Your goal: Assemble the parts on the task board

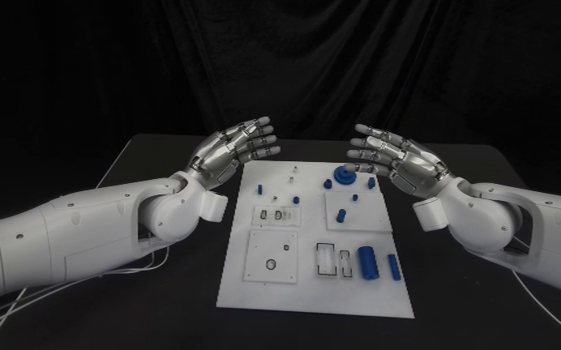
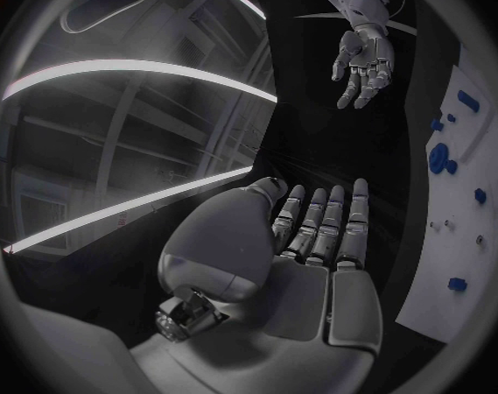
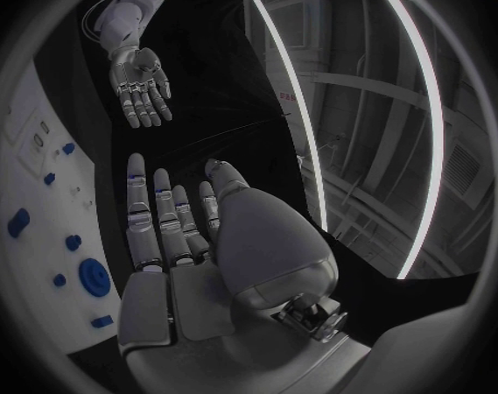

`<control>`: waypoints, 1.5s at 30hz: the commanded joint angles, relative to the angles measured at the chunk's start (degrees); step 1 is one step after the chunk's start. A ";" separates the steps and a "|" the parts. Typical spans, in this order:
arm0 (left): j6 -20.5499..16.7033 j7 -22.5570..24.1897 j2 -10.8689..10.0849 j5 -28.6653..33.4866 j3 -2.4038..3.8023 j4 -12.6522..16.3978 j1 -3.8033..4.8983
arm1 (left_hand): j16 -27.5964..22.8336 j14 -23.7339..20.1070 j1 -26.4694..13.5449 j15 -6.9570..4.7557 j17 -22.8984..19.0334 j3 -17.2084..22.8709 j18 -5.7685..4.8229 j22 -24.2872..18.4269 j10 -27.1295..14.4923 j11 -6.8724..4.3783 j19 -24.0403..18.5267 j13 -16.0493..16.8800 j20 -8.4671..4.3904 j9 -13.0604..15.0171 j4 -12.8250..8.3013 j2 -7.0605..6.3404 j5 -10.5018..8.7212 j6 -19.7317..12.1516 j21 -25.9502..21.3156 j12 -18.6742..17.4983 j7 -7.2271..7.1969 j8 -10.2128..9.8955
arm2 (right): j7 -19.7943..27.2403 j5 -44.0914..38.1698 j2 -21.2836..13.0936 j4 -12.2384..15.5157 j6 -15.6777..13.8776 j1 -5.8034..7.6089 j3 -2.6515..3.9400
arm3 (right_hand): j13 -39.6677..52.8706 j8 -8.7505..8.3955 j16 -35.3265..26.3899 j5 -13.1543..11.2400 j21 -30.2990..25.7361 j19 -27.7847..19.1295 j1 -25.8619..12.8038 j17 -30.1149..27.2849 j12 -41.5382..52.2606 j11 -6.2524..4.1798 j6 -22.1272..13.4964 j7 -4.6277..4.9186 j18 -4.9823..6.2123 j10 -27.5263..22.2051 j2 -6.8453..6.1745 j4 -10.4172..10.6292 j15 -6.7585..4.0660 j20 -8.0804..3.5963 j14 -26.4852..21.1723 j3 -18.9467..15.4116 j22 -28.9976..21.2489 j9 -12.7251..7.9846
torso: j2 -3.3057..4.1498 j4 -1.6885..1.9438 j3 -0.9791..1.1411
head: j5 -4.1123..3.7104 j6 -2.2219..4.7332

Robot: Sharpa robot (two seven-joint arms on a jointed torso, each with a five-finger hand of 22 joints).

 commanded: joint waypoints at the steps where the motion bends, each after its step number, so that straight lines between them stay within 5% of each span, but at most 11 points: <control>1: 0.19 8.57 -1.52 -1.55 0.04 2.20 -0.08 | 1.01 0.73 -0.51 0.33 0.18 1.14 -1.21 0.36 0.57 0.08 0.56 -0.06 -0.09 0.03 -0.16 -0.43 0.03 0.62 0.74 0.44 0.15 0.42 | -0.96 -10.20 -0.68 0.48 -7.31 0.81 0.04 | 0.69 1.18 5.62 -0.19 5.17 6.31 2.52 2.17 2.84 -0.13 1.16 0.74 0.63 3.34 -0.65 -2.40 -1.57 -2.59 8.58 1.71 2.50 0.15 | 0.94 -0.53 -0.51 | 0.88 -1.15; 4: -0.19 8.56 -3.41 -0.77 0.04 4.49 -0.06 | 2.18 1.50 -1.20 1.19 0.38 2.34 -1.94 0.70 0.89 0.74 0.91 -0.07 0.04 0.21 -0.49 -1.02 -0.01 2.08 1.41 0.86 0.52 1.05 | -3.47 -14.16 -0.85 0.57 -10.00 1.95 0.04 | 0.82 2.62 9.55 -0.18 13.03 9.91 2.50 3.42 4.89 -1.22 1.83 0.57 0.52 8.90 -1.96 -3.08 -3.97 -4.43 14.95 2.71 7.07 0.24 | 1.54 -0.19 -0.79 | 1.28 -2.03; 8: -1.06 8.88 -5.91 -0.36 0.04 7.13 0.01 | 3.35 1.84 -2.03 1.90 0.43 3.85 -2.68 1.15 1.56 1.61 1.45 -0.10 0.05 0.41 -1.05 -1.74 0.11 3.92 2.33 1.44 0.89 1.90 | -8.17 -21.75 -0.98 0.59 -12.75 3.79 0.04 | 0.50 4.67 14.18 -0.61 24.88 8.14 1.51 4.92 5.98 -2.10 2.81 2.10 0.75 13.72 -4.17 -3.56 -5.34 -5.38 19.10 5.28 15.01 0.15 | 1.98 -0.14 -1.05 | 1.81 -3.03; 10: -1.72 9.20 -7.54 -0.22 0.05 8.57 0.07 | 3.61 1.97 -2.20 1.99 0.44 4.13 -2.77 1.28 1.70 1.68 1.66 -0.11 0.02 0.43 -1.18 -1.88 0.16 4.19 2.58 1.54 0.95 2.03 | -11.84 -29.97 -0.77 0.24 -13.32 5.20 0.04 | 1.23 8.71 18.49 7.90 31.97 9.00 1.95 6.60 7.66 -3.11 7.98 3.78 0.97 16.72 -5.67 -4.99 -6.70 -6.22 22.71 7.84 19.59 1.80 | 2.49 0.18 -1.31 | 1.50 -3.80; 13: -2.34 9.68 -9.07 -0.15 0.06 9.96 0.14 | 3.99 2.21 -2.47 2.25 0.46 4.52 -3.00 1.40 1.86 1.76 1.77 -0.14 0.06 0.45 -1.32 -2.03 0.23 4.52 2.83 1.65 1.01 2.20 | -15.98 -39.90 -0.43 0.13 -14.25 6.76 0.04 | 2.33 11.68 28.29 4.33 42.24 11.84 -1.47 10.83 8.80 -4.15 8.90 4.53 0.98 17.79 -7.69 -4.29 -7.32 -6.78 27.08 14.24 27.32 3.20 | 2.95 0.42 -1.59 | 0.95 -4.55; 17: -2.66 10.00 -10.92 -0.09 0.11 11.75 0.20 | 4.57 2.51 -2.95 2.77 0.44 5.19 -3.56 1.34 2.21 1.89 1.19 -0.19 0.12 0.49 -1.64 -2.37 0.40 5.09 2.72 1.86 1.06 2.48 | -22.85 -54.25 0.00 0.97 -16.24 8.98 0.04 | 2.22 12.62 40.92 0.99 55.01 26.06 -4.92 29.79 7.84 -4.79 9.12 4.64 -2.59 19.80 -10.27 -2.35 -7.20 -6.70 39.78 18.22 48.40 3.74 | 4.03 0.70 -1.93 | 0.28 -4.77; 19: -2.59 10.03 -11.50 -0.06 0.13 12.35 0.22 | 4.89 2.60 -3.31 3.23 0.37 5.68 -3.97 1.15 2.49 2.18 0.43 -0.24 0.21 0.45 -1.82 -2.47 0.42 5.12 2.34 1.98 1.22 2.52 | -26.40 -61.28 0.20 1.69 -17.27 10.02 0.04 | 1.73 12.32 45.10 0.95 59.29 30.96 -5.44 39.09 6.59 -4.99 9.87 4.92 -4.16 22.30 -11.69 -2.18 -7.52 -6.70 44.67 21.55 56.63 3.72 | 4.50 0.75 -2.06 | 0.14 -4.88; 20: -2.56 10.06 -11.71 -0.05 0.14 12.58 0.22 | 5.00 2.61 -3.45 3.34 0.34 5.89 -4.10 1.06 2.57 2.29 0.12 -0.26 0.22 0.45 -1.89 -2.48 0.43 5.19 2.17 2.02 1.27 2.56 | -28.08 -64.47 0.30 2.04 -17.56 10.48 0.05 | 1.48 12.13 49.75 -1.32 63.91 36.70 -6.12 52.21 5.86 -5.67 11.90 5.64 -6.27 24.64 -12.68 -2.01 -8.16 -7.30 50.38 23.56 67.31 3.75 | 4.67 0.80 -2.10 | 0.09 -5.07; 26: -2.54 10.32 -12.68 -0.02 0.22 13.95 0.24 | 5.06 2.59 -3.53 3.40 0.32 6.00 -4.16 1.01 2.61 2.36 -0.05 -0.28 0.22 0.44 -1.94 -2.51 0.42 5.20 2.07 2.04 1.29 2.57 | -36.22 -82.61 1.20 3.58 -18.19 12.53 0.05 | -0.38 9.51 49.46 -5.85 65.03 37.94 -8.77 52.78 0.94 -5.49 13.09 4.59 -6.71 26.48 -15.27 -0.46 -7.89 -7.32 51.28 26.21 69.87 3.29 | 5.72 1.38 -2.46 | -0.84 -5.05; 37: -2.53 10.83 -14.49 -0.02 0.47 16.00 0.25 | 5.09 2.56 -3.55 3.42 0.30 6.11 -4.19 1.00 2.62 2.45 -0.06 -0.29 0.26 0.45 -2.04 -2.55 0.46 5.30 2.07 2.04 1.29 2.61 | -42.11 -104.30 4.06 3.10 -21.30 13.42 0.06 | -3.25 1.50 48.29 -9.72 65.42 38.53 -10.06 52.57 -7.93 -4.86 14.09 3.07 -6.98 29.95 -18.45 1.08 -7.50 -6.93 51.97 28.94 71.28 2.07 | 8.53 2.21 -3.52 | -2.48 -2.41; 45: -2.24 10.91 -15.18 -0.02 0.51 16.61 0.25 | 5.13 2.44 -3.64 3.51 0.24 6.34 -4.26 0.94 2.58 2.60 -0.24 -0.34 0.31 0.43 -2.21 -2.57 0.51 5.26 1.96 2.00 1.33 2.61 | -43.42 -109.56 5.10 2.51 -21.15 13.37 0.04 | -4.10 -2.48 47.92 -12.89 65.64 38.87 -10.96 52.64 -11.77 -4.58 14.82 2.67 -7.14 30.88 -19.40 2.00 -7.33 -6.70 52.16 28.28 72.05 1.82 | 10.29 3.05 -4.42 | -3.93 -0.69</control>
